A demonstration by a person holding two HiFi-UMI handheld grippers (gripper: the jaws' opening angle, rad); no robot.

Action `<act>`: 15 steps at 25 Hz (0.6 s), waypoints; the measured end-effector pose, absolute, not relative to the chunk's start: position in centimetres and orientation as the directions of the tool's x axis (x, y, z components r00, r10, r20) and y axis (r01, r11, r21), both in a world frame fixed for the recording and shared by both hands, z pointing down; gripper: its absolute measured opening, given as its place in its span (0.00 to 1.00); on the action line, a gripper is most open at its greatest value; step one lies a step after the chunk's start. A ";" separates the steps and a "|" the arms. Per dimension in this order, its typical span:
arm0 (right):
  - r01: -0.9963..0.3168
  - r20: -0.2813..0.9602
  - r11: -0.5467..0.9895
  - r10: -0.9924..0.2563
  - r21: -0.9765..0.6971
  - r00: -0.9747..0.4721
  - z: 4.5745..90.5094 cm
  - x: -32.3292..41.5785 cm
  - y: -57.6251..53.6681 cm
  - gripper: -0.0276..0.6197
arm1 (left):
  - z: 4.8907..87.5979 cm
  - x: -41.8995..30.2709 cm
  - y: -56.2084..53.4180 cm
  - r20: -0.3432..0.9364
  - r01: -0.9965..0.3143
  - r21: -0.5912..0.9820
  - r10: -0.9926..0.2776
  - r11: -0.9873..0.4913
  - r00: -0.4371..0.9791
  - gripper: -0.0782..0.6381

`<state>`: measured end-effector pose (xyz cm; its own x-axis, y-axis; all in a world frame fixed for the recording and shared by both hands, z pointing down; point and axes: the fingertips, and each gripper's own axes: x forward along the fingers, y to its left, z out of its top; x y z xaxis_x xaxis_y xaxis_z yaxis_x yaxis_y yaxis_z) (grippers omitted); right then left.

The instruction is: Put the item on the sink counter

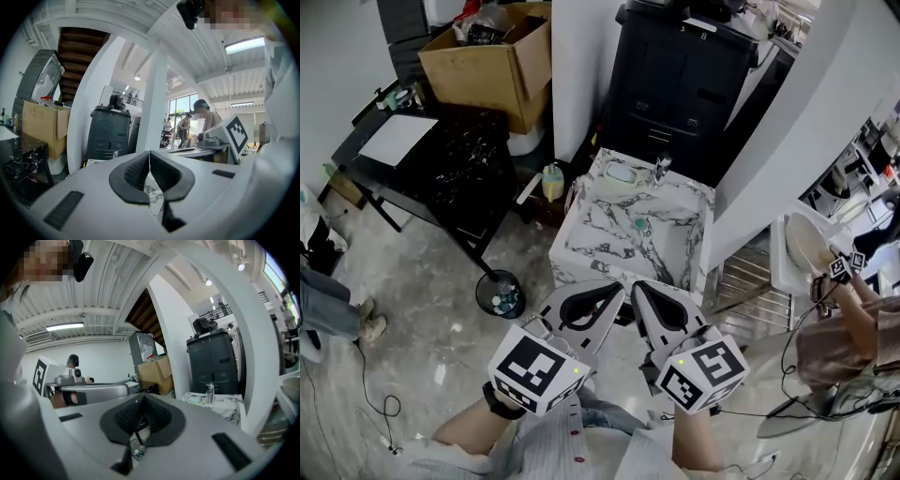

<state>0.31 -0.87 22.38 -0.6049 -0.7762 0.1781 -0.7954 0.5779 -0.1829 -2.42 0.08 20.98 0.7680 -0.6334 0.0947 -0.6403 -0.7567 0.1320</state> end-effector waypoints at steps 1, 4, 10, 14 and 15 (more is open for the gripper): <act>-0.794 0.178 0.580 -0.775 -0.183 -0.607 22.4 0.3 -0.8 0.05 | 20.9 -2.5 0.0 0.094 -0.634 0.137 -0.628 -0.761 0.773 0.13; -0.788 0.179 0.588 -0.768 -0.183 -0.614 22.2 0.1 -0.7 0.05 | 20.8 -2.7 0.1 0.088 -0.618 0.163 -0.613 -0.769 0.785 0.13; -0.778 0.181 0.603 -0.757 -0.178 -0.628 21.9 -0.4 -0.2 0.05 | 20.8 -2.8 1.3 0.099 -0.582 0.083 -0.574 -0.809 0.813 0.13; -0.789 0.165 0.595 -0.772 -0.155 -0.614 21.2 0.3 -0.3 0.05 | 21.2 -2.4 1.2 0.108 -0.546 0.067 -0.538 -0.835 0.836 0.13; -0.793 0.162 0.591 -0.776 -0.147 -0.609 21.0 0.5 -0.3 0.05 | 21.3 -2.3 1.2 0.107 -0.537 0.073 -0.529 -0.840 0.842 0.13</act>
<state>0.50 -0.30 21.03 -0.6090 -0.7764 0.1621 -0.7930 0.5913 -0.1468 -2.28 1.16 21.29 0.8419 -0.5289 0.1067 -0.5372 -0.8403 0.0734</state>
